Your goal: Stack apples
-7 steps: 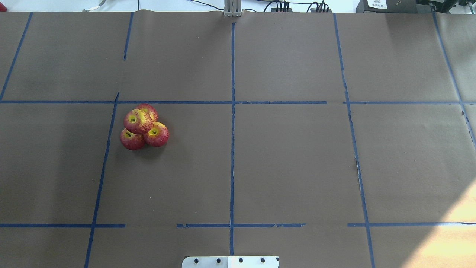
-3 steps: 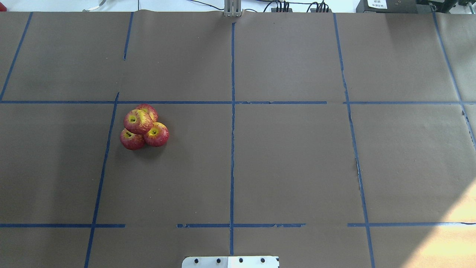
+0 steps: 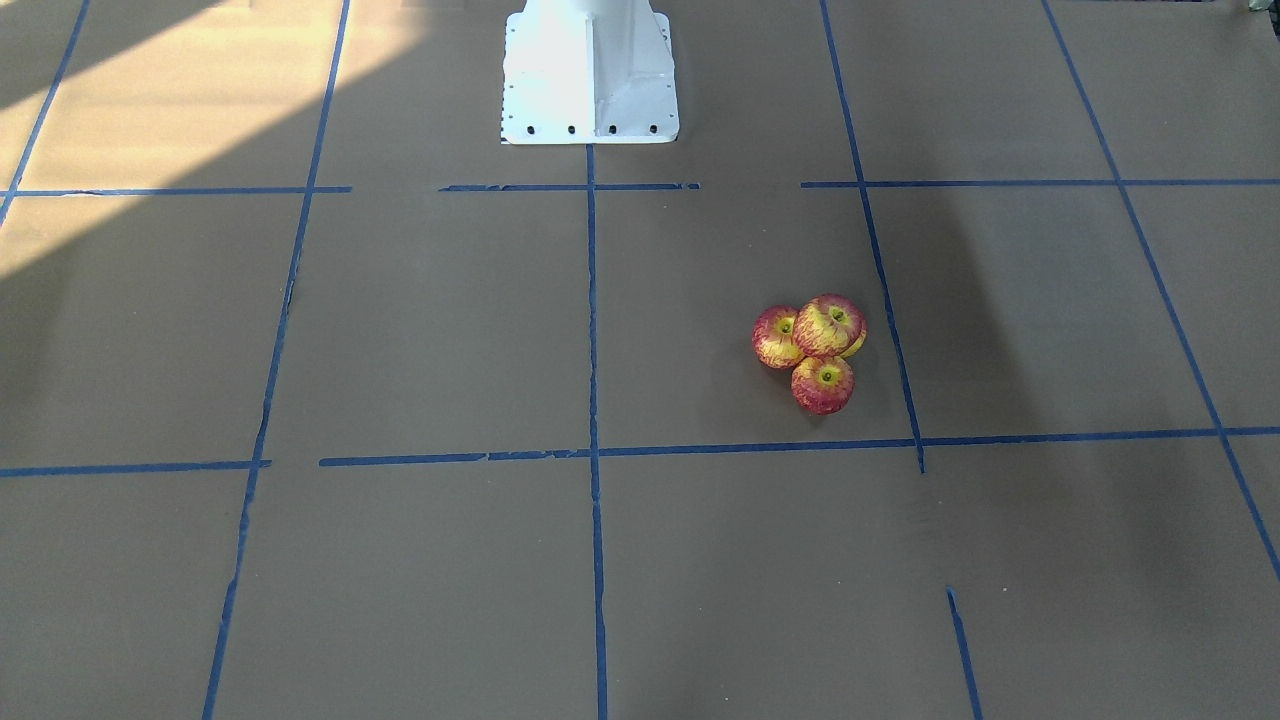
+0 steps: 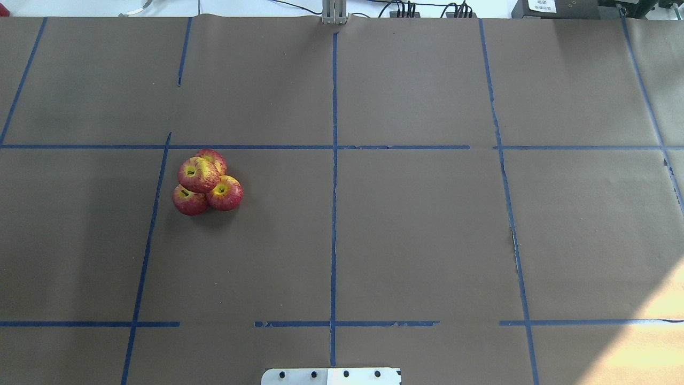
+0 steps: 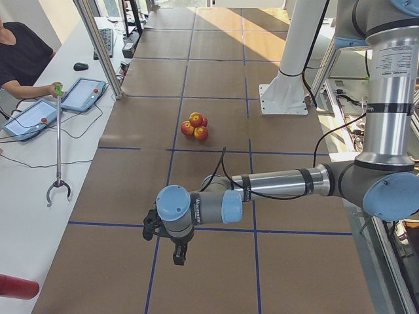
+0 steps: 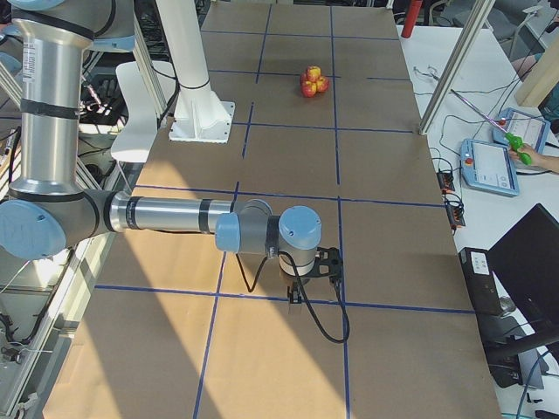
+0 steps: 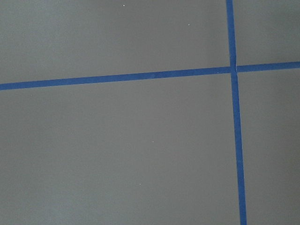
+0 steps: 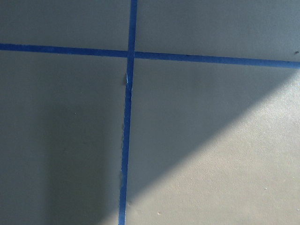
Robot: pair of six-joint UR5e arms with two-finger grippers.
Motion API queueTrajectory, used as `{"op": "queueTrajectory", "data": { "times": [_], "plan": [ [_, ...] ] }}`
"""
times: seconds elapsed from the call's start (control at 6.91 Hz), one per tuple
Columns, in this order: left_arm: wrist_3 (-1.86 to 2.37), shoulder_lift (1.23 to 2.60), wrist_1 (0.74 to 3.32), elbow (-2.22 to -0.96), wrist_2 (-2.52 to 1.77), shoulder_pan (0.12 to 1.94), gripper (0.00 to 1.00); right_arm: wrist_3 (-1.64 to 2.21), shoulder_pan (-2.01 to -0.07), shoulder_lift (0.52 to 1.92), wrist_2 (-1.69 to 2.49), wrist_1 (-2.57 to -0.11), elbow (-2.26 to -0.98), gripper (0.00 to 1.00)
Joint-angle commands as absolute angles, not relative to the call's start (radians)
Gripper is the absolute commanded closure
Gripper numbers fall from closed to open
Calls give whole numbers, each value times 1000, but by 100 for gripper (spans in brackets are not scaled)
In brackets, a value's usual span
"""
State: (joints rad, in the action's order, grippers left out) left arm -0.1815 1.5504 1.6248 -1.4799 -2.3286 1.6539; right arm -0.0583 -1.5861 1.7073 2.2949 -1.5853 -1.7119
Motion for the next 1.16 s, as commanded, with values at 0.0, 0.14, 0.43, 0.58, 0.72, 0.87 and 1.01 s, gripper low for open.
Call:
{"op": "queueTrajectory", "data": {
  "times": [0.0,0.14,0.43,0.58,0.72,0.87,1.01],
  "plan": [
    [-183,1549,1624,-1479,-2329,1654,0,-58,-1586,1707,2295,-1586,-1712,0],
    [-183,1548,1623,-1480,-2327,1654,0,-58,-1586,1707,2295,-1586,-1712,0],
    [-183,1546,1624,-1482,-2327,1654,0,-58,-1586,1707,2295,-1585,-1712,0],
    [-183,1548,1624,-1480,-2327,1654,0,-58,-1586,1707,2295,-1586,-1712,0],
    [-183,1551,1624,-1483,-2327,1654,0,-58,-1586,1707,2295,-1586,-1712,0],
    [-183,1551,1624,-1488,-2329,1654,0,-58,-1586,1707,2295,-1585,-1712,0],
    [-183,1554,1624,-1480,-2329,1654,0,-58,-1586,1707,2295,-1586,-1712,0]
  ]
}}
